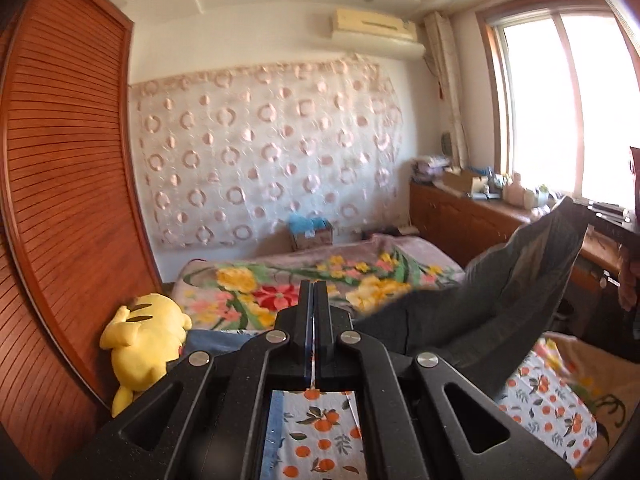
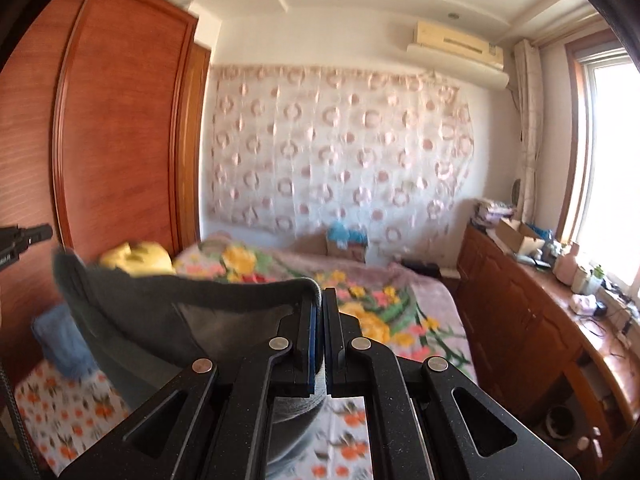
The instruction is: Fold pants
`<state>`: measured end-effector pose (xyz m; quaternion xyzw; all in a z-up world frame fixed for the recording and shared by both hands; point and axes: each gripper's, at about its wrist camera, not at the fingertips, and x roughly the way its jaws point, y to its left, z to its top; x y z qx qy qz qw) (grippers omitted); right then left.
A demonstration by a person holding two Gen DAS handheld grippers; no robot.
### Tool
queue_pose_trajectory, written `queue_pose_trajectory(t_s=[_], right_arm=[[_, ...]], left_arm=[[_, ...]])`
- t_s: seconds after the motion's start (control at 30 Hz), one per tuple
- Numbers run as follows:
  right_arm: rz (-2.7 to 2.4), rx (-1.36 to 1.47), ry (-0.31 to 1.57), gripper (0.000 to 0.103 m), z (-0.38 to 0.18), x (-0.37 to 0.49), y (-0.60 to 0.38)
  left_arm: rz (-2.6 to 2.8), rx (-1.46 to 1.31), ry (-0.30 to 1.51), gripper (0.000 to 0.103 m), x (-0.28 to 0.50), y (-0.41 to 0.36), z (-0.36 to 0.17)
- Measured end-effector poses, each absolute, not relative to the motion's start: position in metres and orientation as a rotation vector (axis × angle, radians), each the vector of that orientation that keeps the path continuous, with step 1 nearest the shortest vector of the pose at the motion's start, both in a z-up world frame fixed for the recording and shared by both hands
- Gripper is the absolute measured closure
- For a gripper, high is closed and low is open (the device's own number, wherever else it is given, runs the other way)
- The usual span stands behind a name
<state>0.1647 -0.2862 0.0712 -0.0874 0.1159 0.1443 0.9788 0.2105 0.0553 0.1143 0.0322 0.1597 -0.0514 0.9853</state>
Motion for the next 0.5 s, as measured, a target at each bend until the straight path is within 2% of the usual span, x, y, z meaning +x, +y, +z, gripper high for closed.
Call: queue_pose_trajectory(t_s=[0.1, 0.37, 0.5], right_arm=[[0.350, -0.147, 0.255, 0.101, 0.044, 0.154, -0.279], [0.389, -0.246, 0.485, 0.100, -0.084, 0.139, -0.270], [0.356, -0.261, 0.568, 0.100, -0.125, 0.142, -0.279]], left_arm=[[-0.131, 0.068, 0.361, 0.103, 0.203, 0.059, 0.096], [-0.238, 0.071, 0.560, 0.102, 0.206, 0.034, 0.004], [-0.288, 0.094, 0.635, 0.087, 0.212, 0.011, -0.026]])
